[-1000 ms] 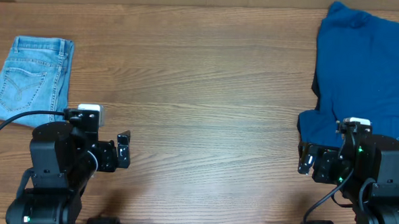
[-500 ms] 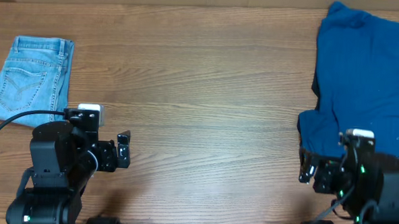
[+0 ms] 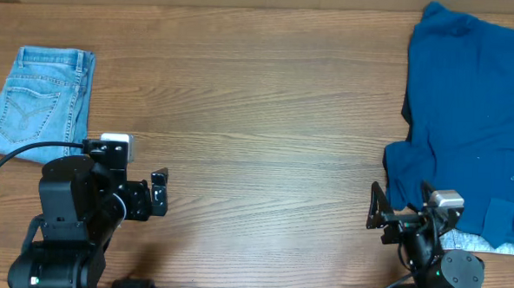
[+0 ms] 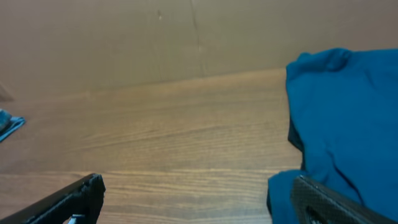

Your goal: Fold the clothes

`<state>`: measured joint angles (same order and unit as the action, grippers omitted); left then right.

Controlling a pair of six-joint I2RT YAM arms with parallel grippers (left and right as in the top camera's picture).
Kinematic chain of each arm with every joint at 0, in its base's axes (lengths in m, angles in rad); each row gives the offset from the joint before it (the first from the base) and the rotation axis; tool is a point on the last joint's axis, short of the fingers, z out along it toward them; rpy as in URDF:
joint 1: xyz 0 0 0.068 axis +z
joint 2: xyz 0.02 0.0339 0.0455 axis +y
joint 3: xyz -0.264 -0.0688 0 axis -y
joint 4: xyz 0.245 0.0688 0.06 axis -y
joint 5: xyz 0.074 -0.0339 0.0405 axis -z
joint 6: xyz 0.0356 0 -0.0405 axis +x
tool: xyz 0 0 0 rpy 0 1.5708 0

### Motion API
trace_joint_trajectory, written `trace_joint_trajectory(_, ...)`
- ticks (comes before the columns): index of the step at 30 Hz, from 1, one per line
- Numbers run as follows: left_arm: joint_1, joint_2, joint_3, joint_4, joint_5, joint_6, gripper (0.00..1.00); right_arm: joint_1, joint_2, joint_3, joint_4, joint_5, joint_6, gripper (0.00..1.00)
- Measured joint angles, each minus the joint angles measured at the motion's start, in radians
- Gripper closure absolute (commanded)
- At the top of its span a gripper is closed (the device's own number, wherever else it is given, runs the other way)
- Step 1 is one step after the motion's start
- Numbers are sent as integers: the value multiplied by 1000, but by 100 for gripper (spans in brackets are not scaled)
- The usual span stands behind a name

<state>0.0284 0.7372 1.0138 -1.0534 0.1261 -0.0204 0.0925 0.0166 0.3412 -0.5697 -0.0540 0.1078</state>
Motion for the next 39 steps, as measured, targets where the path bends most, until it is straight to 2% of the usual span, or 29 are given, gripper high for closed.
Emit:
trace_joint_trajectory(6, 0, 1, 0, 0, 0, 0, 0, 0, -2, -109, 290, 51, -1, 0)
trace_joint_trajectory(10, 0, 1, 0, 0, 0, 0, 0, 0, -2, -274, 657, 92, -16, 0)
trace_joint_trajectory(11, 0, 1, 0, 0, 0, 0, 0, 0, -5, -298, 684, 101, -20, 0)
trace_joint_trajectory(13, 0, 1, -1, 0, 0, 0, 0, 0, -5, -320, 677, 121, -31, 0)
trace_joint_trajectory(18, 0, 1, -1, 0, 0, 0, 0, 0, -3, -323, 484, 116, -48, 0)
trace_joint_trajectory(39, 0, 1, -1, 0, 0, 0, 0, 0, -4, -323, 481, 58, -53, 0)
